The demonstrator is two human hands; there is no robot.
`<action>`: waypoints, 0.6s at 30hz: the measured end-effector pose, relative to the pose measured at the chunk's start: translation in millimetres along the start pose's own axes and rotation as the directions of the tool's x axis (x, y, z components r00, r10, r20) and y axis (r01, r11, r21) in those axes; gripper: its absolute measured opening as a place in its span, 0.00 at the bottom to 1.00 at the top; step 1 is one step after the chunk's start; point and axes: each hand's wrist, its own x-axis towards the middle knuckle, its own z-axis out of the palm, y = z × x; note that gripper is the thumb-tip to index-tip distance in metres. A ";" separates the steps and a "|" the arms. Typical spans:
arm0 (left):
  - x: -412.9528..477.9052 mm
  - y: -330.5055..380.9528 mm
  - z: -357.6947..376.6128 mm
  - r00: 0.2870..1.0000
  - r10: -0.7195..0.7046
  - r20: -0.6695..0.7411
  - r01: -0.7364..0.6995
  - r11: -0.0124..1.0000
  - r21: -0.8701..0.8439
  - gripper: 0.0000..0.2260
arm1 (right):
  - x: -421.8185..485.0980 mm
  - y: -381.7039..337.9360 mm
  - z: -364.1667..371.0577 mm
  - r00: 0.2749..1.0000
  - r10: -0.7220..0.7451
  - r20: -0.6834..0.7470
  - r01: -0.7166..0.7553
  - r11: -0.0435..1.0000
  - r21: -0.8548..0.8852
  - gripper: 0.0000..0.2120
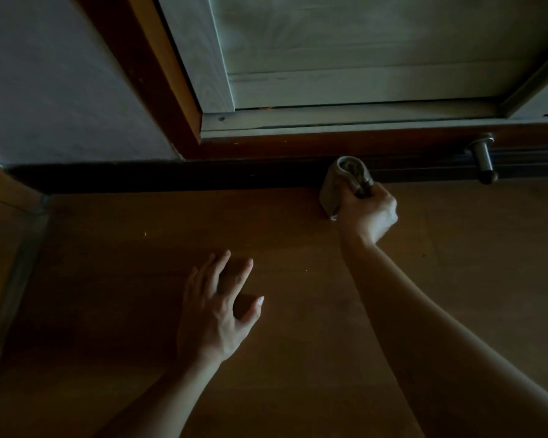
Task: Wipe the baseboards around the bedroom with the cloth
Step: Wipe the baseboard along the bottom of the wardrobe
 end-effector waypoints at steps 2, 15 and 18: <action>-0.4 -0.3 0.4 1.000 0.004 -0.005 -0.004 1.000 -0.007 0.29 | -5.8 -0.7 7.2 1.000 -0.020 0.016 0.021 0.999 -0.026 0.06; -3.2 -1.8 1.9 1.000 0.002 -0.009 -0.002 1.000 0.004 0.28 | -75.8 -15.2 83.2 0.970 -0.083 0.229 0.087 0.996 -0.008 0.08; -2.1 -0.6 0.5 1.000 0.001 -0.019 -0.001 1.000 -0.007 0.28 | -76.4 -14.9 88.0 0.961 -0.105 0.257 0.116 0.993 -0.027 0.10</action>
